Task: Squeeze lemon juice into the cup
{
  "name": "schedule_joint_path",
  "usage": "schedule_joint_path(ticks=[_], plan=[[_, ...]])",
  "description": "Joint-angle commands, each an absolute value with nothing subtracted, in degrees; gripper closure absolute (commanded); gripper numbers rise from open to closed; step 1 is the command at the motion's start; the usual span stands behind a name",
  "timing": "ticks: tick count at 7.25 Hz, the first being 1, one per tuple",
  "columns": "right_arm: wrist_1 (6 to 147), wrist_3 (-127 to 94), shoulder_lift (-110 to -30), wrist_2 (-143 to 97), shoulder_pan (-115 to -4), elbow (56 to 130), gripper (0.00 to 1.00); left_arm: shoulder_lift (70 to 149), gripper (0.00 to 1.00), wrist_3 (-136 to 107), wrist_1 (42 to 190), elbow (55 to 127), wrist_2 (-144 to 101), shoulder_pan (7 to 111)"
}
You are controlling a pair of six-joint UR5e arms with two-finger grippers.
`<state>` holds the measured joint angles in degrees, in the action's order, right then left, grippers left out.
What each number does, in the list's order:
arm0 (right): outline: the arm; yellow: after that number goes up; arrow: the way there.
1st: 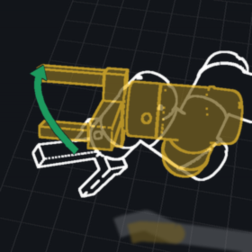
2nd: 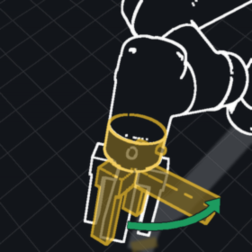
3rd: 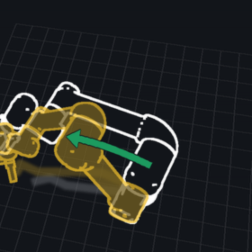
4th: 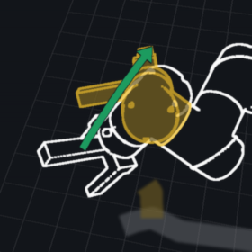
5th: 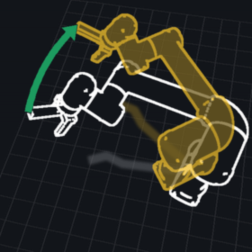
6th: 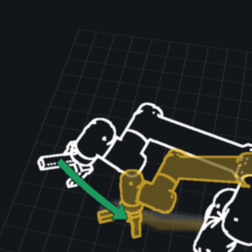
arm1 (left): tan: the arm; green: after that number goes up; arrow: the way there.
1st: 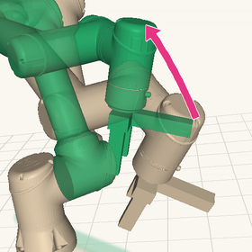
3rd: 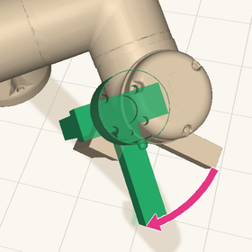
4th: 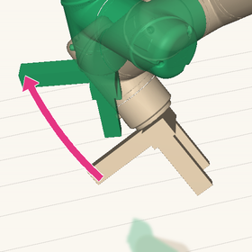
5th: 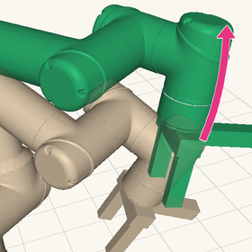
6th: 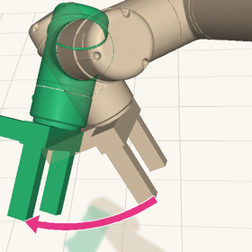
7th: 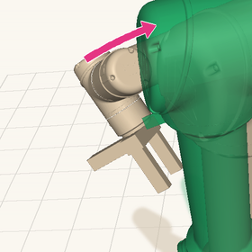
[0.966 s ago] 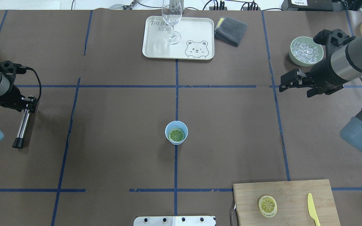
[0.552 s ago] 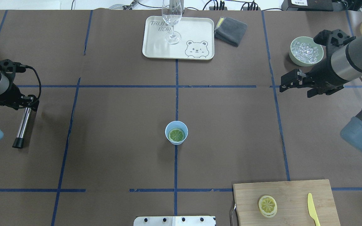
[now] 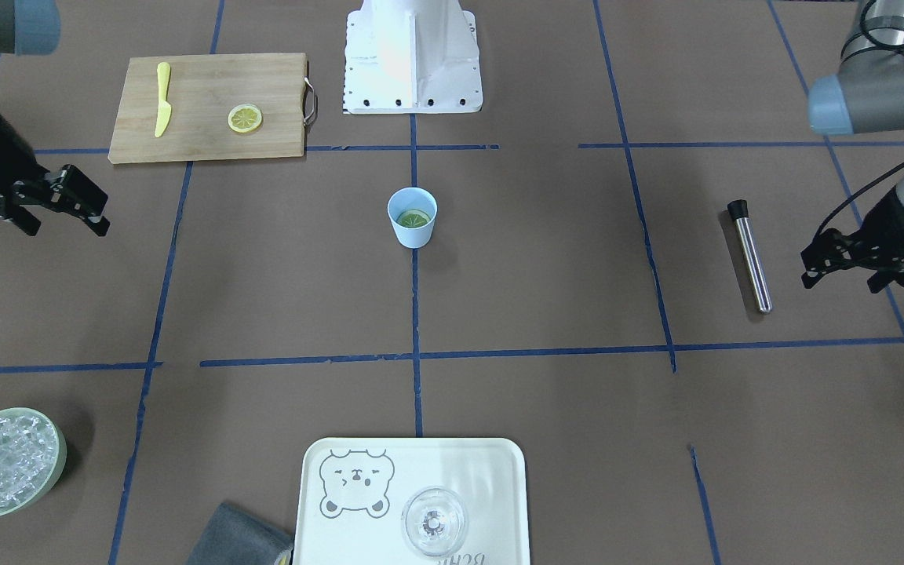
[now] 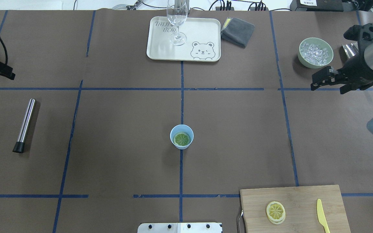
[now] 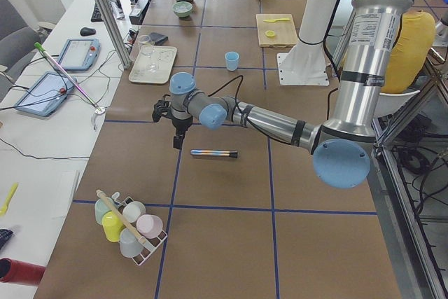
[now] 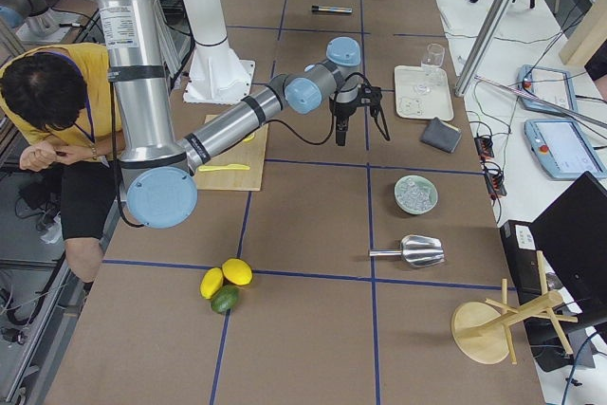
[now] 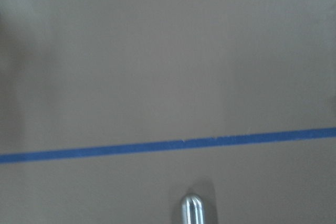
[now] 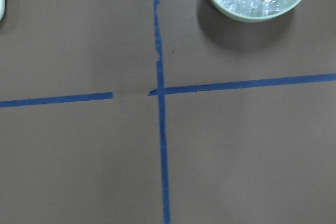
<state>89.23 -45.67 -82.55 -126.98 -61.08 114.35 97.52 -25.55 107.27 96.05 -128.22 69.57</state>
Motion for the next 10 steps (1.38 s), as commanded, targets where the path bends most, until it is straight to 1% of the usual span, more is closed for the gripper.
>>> schedule_joint_path(ticks=[1,2,3,4,5,6,7,10], plan=[[96.04,-25.05,-82.36,-127.44,-69.22,109.19,0.0,92.84,0.0,-10.36,107.05,95.8,-135.16,79.06],[97.11,-16.78,-82.53,-128.57,-73.17,105.51,0.0,90.2,0.0,-5.41,107.05,95.71,-135.44,81.28],[98.69,-8.96,-82.53,-132.15,-77.39,101.47,0.0,89.31,0.0,-1.79,106.7,94.93,-135.53,83.82],[99.22,-1.31,-82.79,-133.49,-80.13,97.08,0.0,89.12,0.0,1.11,101.65,95.18,-135.7,86.2],[99.58,2.51,-82.62,-133.51,-82.68,94.51,0.0,88.34,0.0,9.67,96.38,94.58,-135.7,90.66],[100.1,2.98,-82.53,-133.51,-85.4,94.13,0.0,89.55,0.0,10.8,88.15,95.18,-135.7,95.31],[100.37,5.25,-83.05,-133.51,-86.65,94.04,0.0,91.21,0.0,10.72,83.63,95.53,-135.62,96.14],[99.59,6.76,-85.33,-133.42,-86.66,93.34,0.0,88.43,0.0,10.37,83.75,96.5,-135.7,96.33]])
